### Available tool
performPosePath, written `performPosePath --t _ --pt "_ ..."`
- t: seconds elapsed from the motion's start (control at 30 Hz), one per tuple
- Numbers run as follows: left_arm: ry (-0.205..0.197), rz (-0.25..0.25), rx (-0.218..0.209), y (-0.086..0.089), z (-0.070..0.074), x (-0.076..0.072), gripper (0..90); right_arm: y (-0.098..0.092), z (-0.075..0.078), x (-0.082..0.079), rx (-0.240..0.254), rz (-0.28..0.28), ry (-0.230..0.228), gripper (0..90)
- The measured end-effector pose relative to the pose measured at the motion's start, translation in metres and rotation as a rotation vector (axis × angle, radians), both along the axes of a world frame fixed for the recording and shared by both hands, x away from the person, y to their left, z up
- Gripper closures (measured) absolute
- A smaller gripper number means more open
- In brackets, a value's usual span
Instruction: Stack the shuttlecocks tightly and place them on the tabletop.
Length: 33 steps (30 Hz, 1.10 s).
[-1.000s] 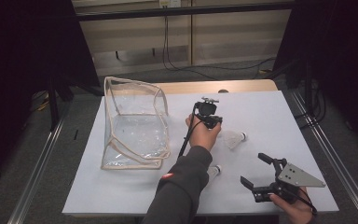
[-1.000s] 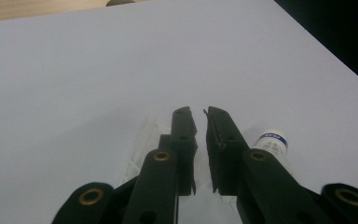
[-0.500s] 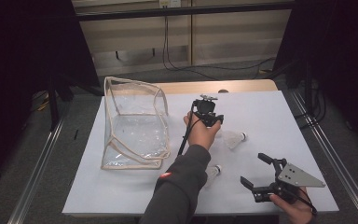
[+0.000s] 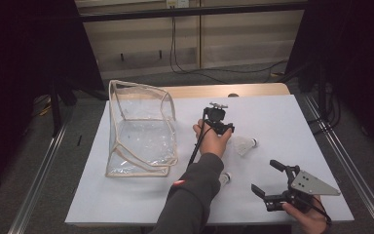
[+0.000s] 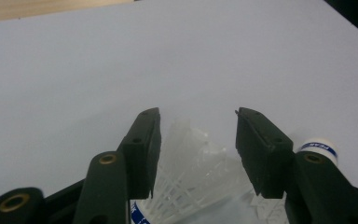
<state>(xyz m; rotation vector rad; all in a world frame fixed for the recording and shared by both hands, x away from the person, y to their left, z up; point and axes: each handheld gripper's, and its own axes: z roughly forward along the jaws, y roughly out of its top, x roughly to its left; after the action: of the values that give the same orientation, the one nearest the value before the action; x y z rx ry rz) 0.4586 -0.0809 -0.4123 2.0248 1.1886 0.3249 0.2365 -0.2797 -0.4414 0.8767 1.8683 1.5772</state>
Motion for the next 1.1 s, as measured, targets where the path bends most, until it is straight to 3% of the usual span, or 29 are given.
performPosePath --t 0.13,0.37,0.63,1.0,1.1 --pt "-0.009 0.006 0.020 0.006 -0.004 0.000 63.9 0.000 0.000 -0.001 0.001 0.001 0.003 0.8" --pt "-0.028 0.028 0.065 0.022 0.005 0.000 83.3 0.000 0.000 -0.001 0.001 -0.002 0.003 0.8" --pt "-0.044 0.071 0.081 0.042 0.010 0.003 85.8 0.000 0.000 0.000 0.000 0.000 0.003 0.8" --pt "-0.077 0.060 0.113 0.049 0.011 0.005 85.5 0.000 0.000 0.000 -0.004 -0.002 0.001 0.8" --pt "-0.069 0.059 0.112 0.050 0.009 0.006 85.2 0.000 0.000 0.000 -0.002 -0.002 0.002 0.8"
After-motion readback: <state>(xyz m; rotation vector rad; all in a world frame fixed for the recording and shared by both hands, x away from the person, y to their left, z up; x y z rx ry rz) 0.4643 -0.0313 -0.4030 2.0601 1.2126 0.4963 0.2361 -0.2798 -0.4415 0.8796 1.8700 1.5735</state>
